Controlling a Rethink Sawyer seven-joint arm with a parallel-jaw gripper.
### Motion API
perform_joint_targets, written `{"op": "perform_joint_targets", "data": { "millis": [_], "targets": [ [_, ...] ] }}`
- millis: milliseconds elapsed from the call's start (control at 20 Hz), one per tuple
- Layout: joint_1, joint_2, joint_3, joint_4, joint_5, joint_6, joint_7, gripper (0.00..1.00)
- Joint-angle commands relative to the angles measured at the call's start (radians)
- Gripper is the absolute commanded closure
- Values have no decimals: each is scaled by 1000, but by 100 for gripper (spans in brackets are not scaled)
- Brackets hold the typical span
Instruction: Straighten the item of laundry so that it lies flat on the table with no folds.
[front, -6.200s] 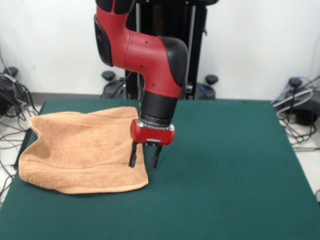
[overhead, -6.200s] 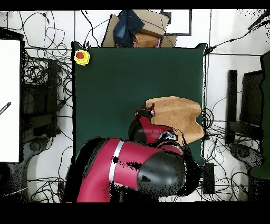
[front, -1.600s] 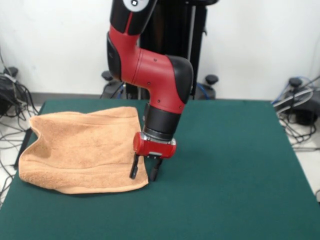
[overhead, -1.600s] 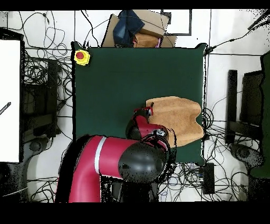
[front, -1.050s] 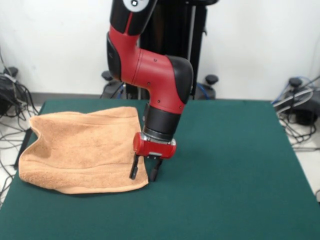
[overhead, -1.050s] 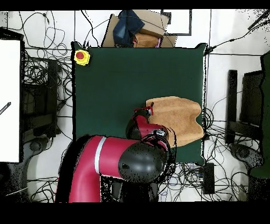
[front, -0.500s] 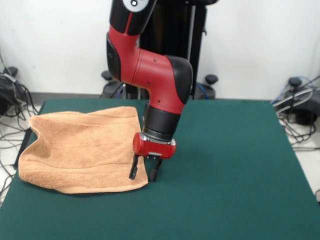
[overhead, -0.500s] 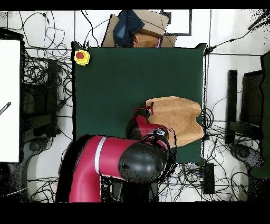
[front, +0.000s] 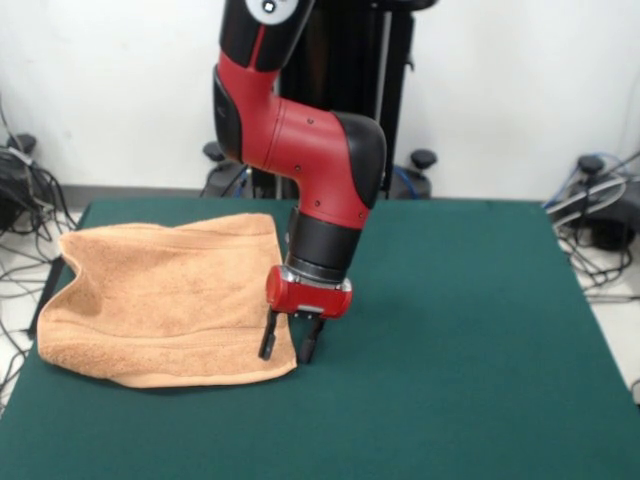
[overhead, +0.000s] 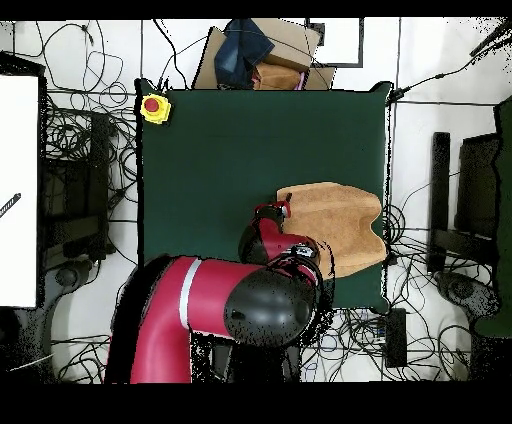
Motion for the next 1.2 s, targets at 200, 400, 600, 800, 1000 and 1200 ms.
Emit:
{"op": "perform_joint_targets", "data": {
  "millis": [200,400,600,800,1000,1200],
  "targets": [
    [-7,99,76,-190,40,42,120,0],
    [-7,100,76,-190,39,38,121,0],
    [-7,98,77,-191,37,43,119,0],
    [-8,98,78,-192,36,43,120,0],
    [-11,97,81,-190,32,39,123,100],
    [-13,96,83,-192,17,37,128,100]
  ]
}}
